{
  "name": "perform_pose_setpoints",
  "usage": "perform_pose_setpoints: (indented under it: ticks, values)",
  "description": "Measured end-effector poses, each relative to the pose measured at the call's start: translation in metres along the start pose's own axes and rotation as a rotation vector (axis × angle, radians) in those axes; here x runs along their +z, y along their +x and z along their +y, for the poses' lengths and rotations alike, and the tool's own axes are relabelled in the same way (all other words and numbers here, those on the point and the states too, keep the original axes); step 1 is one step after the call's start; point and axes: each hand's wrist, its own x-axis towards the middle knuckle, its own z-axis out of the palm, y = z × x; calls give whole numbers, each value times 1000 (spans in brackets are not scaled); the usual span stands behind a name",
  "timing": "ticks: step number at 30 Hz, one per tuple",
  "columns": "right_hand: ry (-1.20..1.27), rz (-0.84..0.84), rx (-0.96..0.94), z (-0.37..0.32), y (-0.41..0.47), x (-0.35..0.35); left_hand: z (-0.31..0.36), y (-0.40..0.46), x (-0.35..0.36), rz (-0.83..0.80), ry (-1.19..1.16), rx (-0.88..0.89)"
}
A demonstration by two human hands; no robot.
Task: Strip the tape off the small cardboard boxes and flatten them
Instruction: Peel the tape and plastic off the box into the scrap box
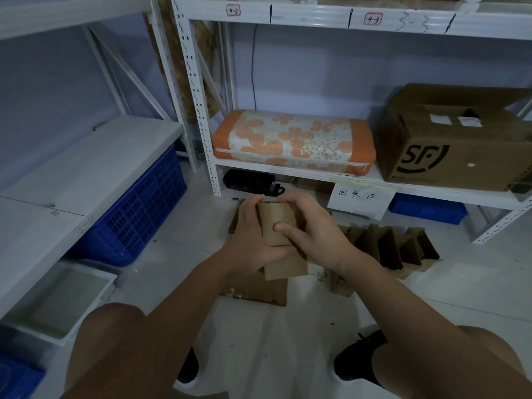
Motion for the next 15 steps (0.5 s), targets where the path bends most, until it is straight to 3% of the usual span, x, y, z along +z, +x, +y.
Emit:
perform_pose_setpoints:
  ticks: [15]
  values:
    - [-8, -22, 133, -8, -9, 6, 2, -1, -3, -67, -39, -97]
